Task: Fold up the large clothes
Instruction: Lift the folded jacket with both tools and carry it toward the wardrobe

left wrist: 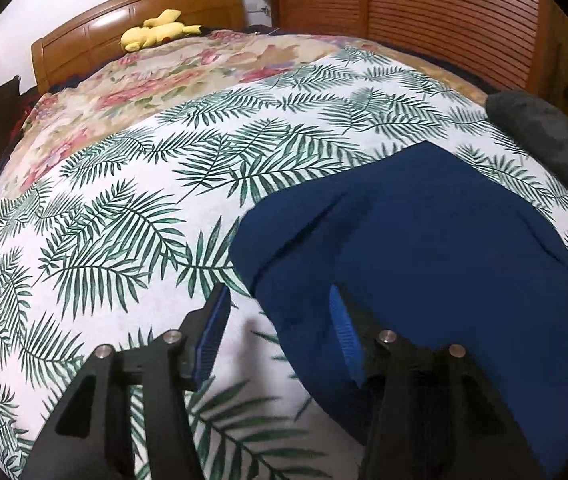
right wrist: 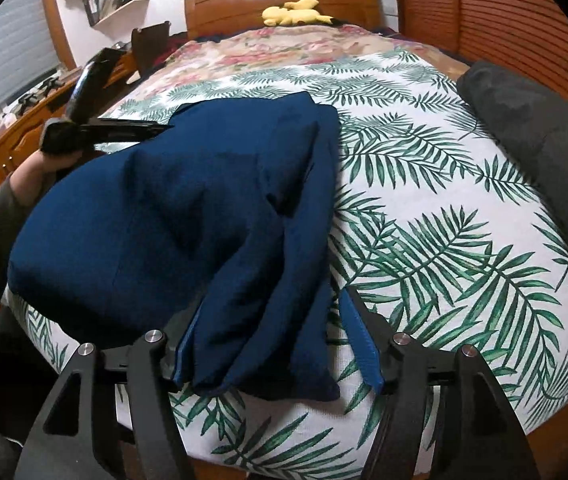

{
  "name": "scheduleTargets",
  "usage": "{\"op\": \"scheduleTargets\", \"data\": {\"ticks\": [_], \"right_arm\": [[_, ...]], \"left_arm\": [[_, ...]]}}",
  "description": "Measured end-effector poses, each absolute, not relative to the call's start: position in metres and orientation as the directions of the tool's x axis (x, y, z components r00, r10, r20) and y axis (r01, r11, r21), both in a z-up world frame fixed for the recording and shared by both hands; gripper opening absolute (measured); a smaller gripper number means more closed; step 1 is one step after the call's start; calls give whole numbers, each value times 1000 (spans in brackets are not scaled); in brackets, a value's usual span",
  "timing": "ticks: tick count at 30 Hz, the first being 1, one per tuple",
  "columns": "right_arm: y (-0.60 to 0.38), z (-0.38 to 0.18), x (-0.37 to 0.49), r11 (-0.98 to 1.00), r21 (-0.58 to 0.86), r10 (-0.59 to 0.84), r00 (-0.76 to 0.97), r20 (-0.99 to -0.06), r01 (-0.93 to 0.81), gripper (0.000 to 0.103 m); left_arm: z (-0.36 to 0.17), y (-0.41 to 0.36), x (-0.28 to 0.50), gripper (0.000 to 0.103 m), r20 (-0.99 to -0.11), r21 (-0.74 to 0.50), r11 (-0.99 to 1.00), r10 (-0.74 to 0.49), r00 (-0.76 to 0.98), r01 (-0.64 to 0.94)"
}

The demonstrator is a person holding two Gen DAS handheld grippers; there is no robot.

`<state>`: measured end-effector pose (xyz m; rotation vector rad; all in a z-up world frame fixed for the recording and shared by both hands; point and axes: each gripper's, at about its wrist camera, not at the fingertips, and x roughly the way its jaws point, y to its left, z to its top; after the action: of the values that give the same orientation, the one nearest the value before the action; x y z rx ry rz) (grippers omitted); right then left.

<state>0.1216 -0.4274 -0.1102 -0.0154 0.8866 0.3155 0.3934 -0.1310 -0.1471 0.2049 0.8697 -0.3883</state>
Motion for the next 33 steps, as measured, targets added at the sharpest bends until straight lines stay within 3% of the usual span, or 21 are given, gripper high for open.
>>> {"op": "scheduleTargets", "data": {"ticks": [10, 11, 13, 14, 18, 20, 24, 33], "right_arm": [[-431, -116, 126, 944, 215, 322, 544, -775, -252, 64], [-430, -116, 126, 937, 231, 340, 537, -772, -261, 55], [-428, -114, 125, 932, 237, 352, 533, -769, -274, 49], [-427, -113, 124, 930, 232, 356, 536, -766, -286, 43], [-428, -102, 116, 935, 202, 343, 597, -725, -293, 24], [-435, -88, 113, 922, 224, 380, 640, -667, -315, 18], [-446, -62, 116, 907, 227, 418, 690, -590, -355, 16], [-523, 13, 128, 945, 90, 320, 827, -462, -315, 15]], "left_arm": [[-150, -129, 411, 52, -786, -69, 925, -281, 551, 374], [-149, -130, 411, 45, -786, -74, 923, -287, 548, 378], [-147, -131, 409, 34, -784, -90, 919, -304, 542, 384], [-144, -131, 409, 16, -781, -114, 911, -329, 531, 396], [-118, -135, 399, 6, -741, -111, 909, -345, 576, 402], [-98, -141, 391, 4, -714, -81, 910, -337, 614, 406], [-56, -158, 376, 4, -661, -47, 905, -345, 667, 422], [31, -249, 367, 4, -521, -24, 896, -390, 759, 444]]}}
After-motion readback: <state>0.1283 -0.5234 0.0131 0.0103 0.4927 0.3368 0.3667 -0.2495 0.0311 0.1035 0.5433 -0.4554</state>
